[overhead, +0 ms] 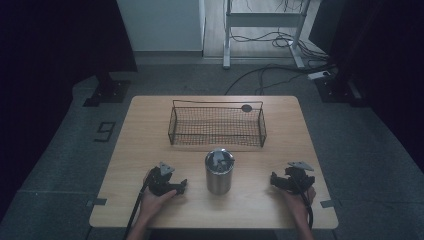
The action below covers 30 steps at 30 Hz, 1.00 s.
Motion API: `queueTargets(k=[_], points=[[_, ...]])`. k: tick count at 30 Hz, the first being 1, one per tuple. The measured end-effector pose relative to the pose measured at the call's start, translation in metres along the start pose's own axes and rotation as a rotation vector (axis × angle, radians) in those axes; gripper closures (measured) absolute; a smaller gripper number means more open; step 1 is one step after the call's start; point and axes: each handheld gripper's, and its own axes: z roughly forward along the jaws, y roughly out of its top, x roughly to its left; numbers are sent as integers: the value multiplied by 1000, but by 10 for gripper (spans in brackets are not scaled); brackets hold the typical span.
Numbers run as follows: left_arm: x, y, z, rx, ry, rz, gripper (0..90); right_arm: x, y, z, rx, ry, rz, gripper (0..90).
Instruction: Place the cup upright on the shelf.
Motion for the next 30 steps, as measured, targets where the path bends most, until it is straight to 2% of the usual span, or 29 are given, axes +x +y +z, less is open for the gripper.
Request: queueTargets(k=[13, 18, 25, 30], points=[[0, 0, 0, 0, 2, -3, 96, -2, -1, -1, -1, 8, -10, 0], [-3, -1, -1, 0, 20, -21, 94, -3, 0, 0, 1, 22, -18, 0], [-4, -2, -1, -2, 24, -29, 96, -4, 0, 0, 2, 20, -19, 0], [-11, -5, -7, -10, 20, -15, 107, -4, 0, 0, 1, 10, -8, 0]])
